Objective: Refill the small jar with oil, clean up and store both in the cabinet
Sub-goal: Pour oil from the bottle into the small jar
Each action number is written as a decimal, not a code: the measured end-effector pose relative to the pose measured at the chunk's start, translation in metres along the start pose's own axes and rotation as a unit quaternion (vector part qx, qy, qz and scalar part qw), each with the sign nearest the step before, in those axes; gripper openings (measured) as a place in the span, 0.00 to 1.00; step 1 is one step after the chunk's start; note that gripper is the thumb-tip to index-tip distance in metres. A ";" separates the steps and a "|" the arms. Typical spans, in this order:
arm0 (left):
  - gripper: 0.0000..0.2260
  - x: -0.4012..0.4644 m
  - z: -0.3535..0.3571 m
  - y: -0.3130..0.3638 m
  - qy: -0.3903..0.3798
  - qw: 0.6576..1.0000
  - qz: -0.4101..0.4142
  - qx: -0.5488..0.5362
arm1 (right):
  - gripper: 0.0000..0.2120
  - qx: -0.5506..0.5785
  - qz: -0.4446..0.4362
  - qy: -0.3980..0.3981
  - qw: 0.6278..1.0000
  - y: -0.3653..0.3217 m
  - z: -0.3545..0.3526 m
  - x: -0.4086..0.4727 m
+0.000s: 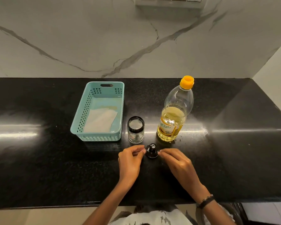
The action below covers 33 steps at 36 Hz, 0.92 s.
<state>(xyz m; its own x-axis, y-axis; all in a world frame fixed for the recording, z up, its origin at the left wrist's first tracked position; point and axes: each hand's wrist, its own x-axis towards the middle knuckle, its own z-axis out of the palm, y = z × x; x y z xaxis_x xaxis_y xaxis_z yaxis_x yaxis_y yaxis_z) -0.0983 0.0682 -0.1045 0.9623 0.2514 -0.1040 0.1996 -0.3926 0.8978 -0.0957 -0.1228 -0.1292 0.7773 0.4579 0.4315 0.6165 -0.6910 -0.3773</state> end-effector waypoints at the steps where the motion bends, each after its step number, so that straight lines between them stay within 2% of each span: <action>1: 0.11 0.000 -0.002 0.006 -0.003 1.000 0.015 -0.018 | 0.11 0.011 0.011 0.038 0.999 0.000 -0.007 0.004; 5: 0.12 0.002 -0.009 0.045 -0.028 0.990 0.083 -0.109 | 0.10 0.065 0.090 0.202 0.973 -0.006 -0.043 0.028; 8: 0.16 0.014 -0.008 0.078 -0.070 0.978 0.128 -0.148 | 0.17 0.095 0.153 0.252 0.951 -0.004 -0.067 0.050; 13: 0.31 0.037 0.004 0.104 -0.115 0.971 0.164 -0.134 | 0.41 0.242 0.233 0.183 0.924 0.016 -0.071 0.076; 16: 0.36 0.045 0.010 0.110 -0.128 0.968 0.165 -0.137 | 0.48 0.309 0.249 0.119 0.910 0.026 -0.063 0.087; 20: 0.38 0.052 0.016 0.115 -0.128 0.967 0.162 -0.149 | 0.46 0.349 0.249 0.111 0.897 0.030 -0.057 0.100; 24: 0.36 0.053 0.019 0.113 -0.127 0.967 0.154 -0.161 | 0.42 0.356 0.245 0.136 0.891 0.026 -0.049 0.109; 30: 0.36 0.057 0.018 0.110 -0.128 0.968 0.161 -0.144 | 0.35 0.330 0.262 0.191 0.886 0.018 -0.039 0.119; 33: 0.36 0.059 0.013 0.108 -0.124 0.969 0.168 -0.133 | 0.35 0.310 0.262 0.205 0.891 0.018 -0.037 0.120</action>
<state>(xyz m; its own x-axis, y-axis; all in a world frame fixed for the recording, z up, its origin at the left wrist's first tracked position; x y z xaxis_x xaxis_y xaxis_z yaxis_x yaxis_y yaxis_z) -0.0177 0.0289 -0.0197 0.9860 -0.0849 0.1437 -0.1563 -0.1661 0.9736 0.0043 -0.1008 -0.0534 0.9461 -0.1675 0.2773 0.2313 -0.2499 -0.9402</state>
